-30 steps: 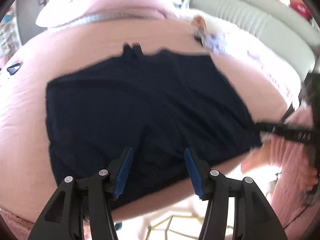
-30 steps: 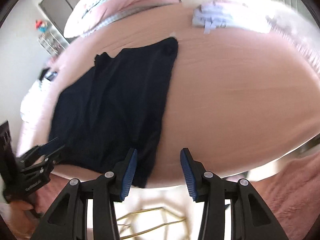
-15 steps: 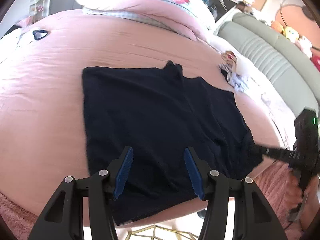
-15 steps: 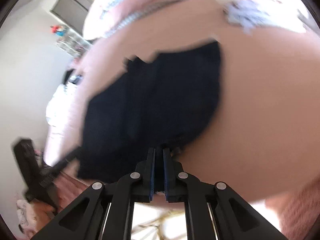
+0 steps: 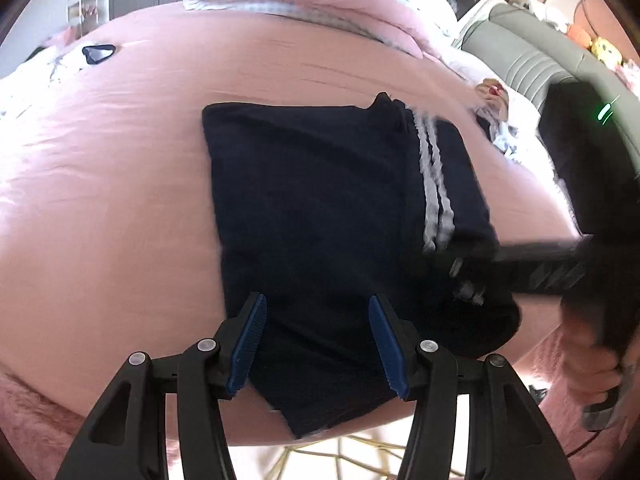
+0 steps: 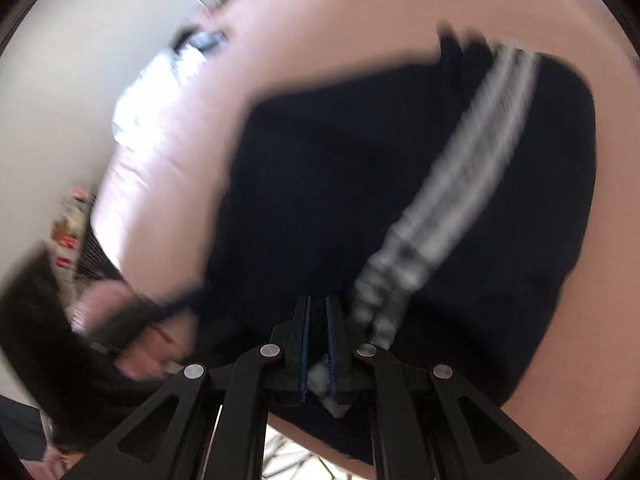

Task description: Fold clothes

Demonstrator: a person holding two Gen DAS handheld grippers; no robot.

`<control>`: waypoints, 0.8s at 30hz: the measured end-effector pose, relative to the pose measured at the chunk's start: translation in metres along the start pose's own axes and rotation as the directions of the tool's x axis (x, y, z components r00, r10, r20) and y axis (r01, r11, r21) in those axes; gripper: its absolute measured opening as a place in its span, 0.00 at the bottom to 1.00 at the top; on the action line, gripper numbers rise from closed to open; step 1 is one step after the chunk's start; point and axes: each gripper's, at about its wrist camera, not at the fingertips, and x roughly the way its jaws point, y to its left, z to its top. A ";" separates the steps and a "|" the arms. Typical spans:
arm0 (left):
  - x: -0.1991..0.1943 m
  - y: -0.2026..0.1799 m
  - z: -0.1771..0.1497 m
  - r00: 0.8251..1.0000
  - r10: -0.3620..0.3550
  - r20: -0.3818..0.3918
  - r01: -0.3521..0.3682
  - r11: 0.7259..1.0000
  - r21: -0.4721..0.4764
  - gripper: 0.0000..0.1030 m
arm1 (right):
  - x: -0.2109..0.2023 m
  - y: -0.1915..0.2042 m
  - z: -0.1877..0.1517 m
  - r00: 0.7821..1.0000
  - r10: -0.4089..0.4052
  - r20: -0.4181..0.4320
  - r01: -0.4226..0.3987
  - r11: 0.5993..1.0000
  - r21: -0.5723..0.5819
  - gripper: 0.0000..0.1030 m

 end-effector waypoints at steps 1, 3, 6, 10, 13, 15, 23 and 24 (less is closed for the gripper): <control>0.000 0.002 0.000 1.000 -0.021 0.001 0.021 1.000 -0.012 0.49 | -0.010 -0.004 -0.004 0.999 0.035 0.041 -0.036 0.999 0.026 0.06; -0.001 0.003 0.000 0.997 -0.072 0.005 0.073 0.997 -0.035 0.49 | -0.034 -0.015 -0.014 0.988 0.073 0.133 -0.084 0.993 0.078 0.10; 0.003 0.000 0.007 0.976 -0.219 0.001 0.218 0.973 -0.081 0.49 | -0.076 -0.034 -0.029 0.957 0.085 0.277 -0.132 0.979 0.154 0.21; 0.020 -0.014 0.017 0.932 -0.358 -0.051 0.349 0.928 -0.129 0.49 | -0.094 -0.070 -0.049 0.946 -0.028 0.323 -0.061 0.963 0.262 0.21; 0.039 -0.016 0.018 0.893 -0.433 -0.123 0.393 0.883 -0.256 0.48 | -0.084 -0.086 -0.059 0.961 -0.048 0.272 -0.040 0.951 0.306 0.21; 0.043 -0.022 0.022 0.890 -0.428 -0.159 0.382 0.888 -0.255 0.48 | -0.080 -0.086 -0.060 0.965 -0.066 0.254 -0.014 0.954 0.301 0.21; 0.041 -0.037 0.039 0.901 -0.386 -0.200 0.347 0.916 -0.202 0.10 | -0.086 -0.052 -0.058 0.957 -0.131 0.260 0.087 0.981 0.174 0.21; 0.032 -0.035 0.042 0.909 -0.378 -0.176 0.345 0.919 -0.191 0.10 | -0.087 -0.048 -0.058 0.950 -0.148 0.274 0.109 0.982 0.155 0.21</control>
